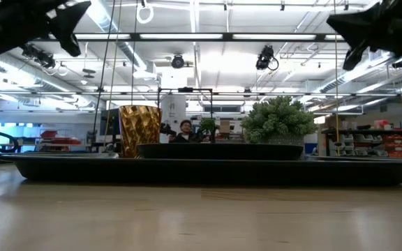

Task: Pick and place plate/cup/fork/spoon on tray
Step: Return to Home Position

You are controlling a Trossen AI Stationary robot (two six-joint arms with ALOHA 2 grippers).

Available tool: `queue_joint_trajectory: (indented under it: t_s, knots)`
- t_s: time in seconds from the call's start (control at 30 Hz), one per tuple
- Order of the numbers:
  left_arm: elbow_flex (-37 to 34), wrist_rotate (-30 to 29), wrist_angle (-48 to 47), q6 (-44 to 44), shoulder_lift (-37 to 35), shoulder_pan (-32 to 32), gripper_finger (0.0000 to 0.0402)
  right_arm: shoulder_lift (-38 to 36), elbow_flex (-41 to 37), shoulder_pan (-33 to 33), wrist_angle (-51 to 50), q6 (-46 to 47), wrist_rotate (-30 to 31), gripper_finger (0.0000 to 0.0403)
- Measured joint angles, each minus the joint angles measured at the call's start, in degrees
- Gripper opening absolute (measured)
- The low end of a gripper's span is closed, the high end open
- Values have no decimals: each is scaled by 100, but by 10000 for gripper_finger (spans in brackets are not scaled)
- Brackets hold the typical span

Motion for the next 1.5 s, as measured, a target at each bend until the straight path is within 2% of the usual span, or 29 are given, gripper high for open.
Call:
queue_joint_trajectory:
  t_s: [0.07,0.33,0.53,0.7,0.8,1.07,1.33,1.5]
  knots:
    - [-2,-17,-264,151,0,0,128,0,-334,0,419,-2,10,32]
    - [-2,-177,-1402,885,2,0,128,19,-364,-7,-173,-439,143,32]
    - [-2,-209,-1712,1328,2,-2,128,19,-364,-7,-985,-966,182,32]
    - [-2,234,-2245,1382,2,0,128,21,-364,-7,-1738,-1359,174,32]
    - [-3,467,-2536,1460,2,0,128,62,-362,-7,-1765,-1514,134,32]
    - [-4,405,-3428,2021,2,0,128,127,-362,-7,-1754,-2398,13,32]
    - [-4,-48,-3572,2410,2,0,128,131,-362,-7,-1750,-2387,13,32]
    - [-4,-81,-3501,2354,2,2,128,131,-362,-7,-1749,-2384,13,32]
